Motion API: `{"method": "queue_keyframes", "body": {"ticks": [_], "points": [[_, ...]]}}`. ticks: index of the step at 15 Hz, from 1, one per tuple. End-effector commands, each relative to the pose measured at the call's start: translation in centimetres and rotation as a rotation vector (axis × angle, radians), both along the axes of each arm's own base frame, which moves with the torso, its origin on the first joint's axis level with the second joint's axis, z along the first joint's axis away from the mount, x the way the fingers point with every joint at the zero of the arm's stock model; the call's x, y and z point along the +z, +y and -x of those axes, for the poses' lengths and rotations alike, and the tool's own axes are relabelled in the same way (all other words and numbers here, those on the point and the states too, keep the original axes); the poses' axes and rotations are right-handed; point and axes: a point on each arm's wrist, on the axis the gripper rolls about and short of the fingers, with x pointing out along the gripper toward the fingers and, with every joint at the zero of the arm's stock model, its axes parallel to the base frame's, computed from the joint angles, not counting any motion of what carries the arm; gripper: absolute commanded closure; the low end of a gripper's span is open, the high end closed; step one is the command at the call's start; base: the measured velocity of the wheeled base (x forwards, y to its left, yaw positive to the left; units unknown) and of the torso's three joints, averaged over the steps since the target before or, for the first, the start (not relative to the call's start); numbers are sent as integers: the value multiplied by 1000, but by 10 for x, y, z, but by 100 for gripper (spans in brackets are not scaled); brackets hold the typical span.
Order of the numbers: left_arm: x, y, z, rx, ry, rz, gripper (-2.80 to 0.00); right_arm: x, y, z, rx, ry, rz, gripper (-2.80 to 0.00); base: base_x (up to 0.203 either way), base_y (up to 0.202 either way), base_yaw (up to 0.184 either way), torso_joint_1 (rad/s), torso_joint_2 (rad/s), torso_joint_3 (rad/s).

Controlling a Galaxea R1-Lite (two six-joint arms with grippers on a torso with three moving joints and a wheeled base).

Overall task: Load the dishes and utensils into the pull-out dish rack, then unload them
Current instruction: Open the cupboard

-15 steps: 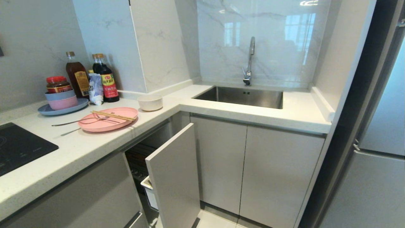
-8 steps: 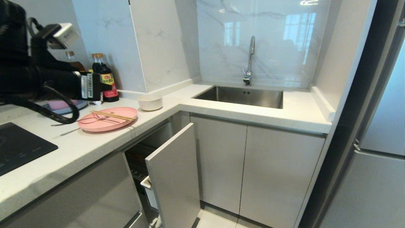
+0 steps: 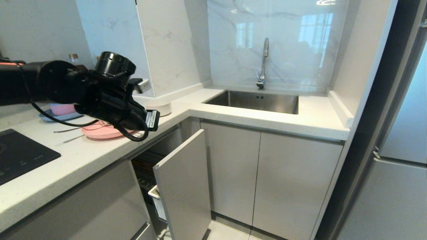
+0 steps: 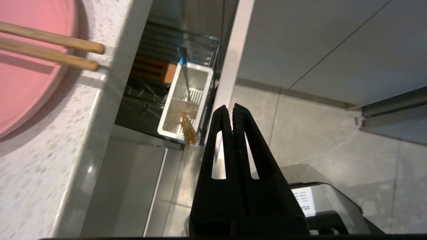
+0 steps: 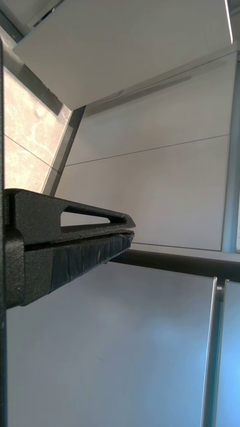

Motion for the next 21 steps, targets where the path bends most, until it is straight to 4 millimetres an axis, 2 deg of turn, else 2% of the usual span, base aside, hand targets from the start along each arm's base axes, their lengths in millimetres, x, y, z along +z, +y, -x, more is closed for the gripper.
{"method": "queue_keyframes", "body": {"ticks": [1,5,11,21], "points": [[-29,-8,-21,7,74,-33,0,0,0,0,0,-1,0,0,0,0,0,0,0,0],[-42,-10,-37,79,77,-85,0,0,0,0,0,0,0,0,0,0,0,0,0,0],[-71,-11,-62,100,127,-109,0,0,0,0,1,0,0,0,0,0,0,0,0,0],[-108,-15,-82,101,198,-134,0,0,0,0,0,0,0,0,0,0,0,0,0,0]]}}
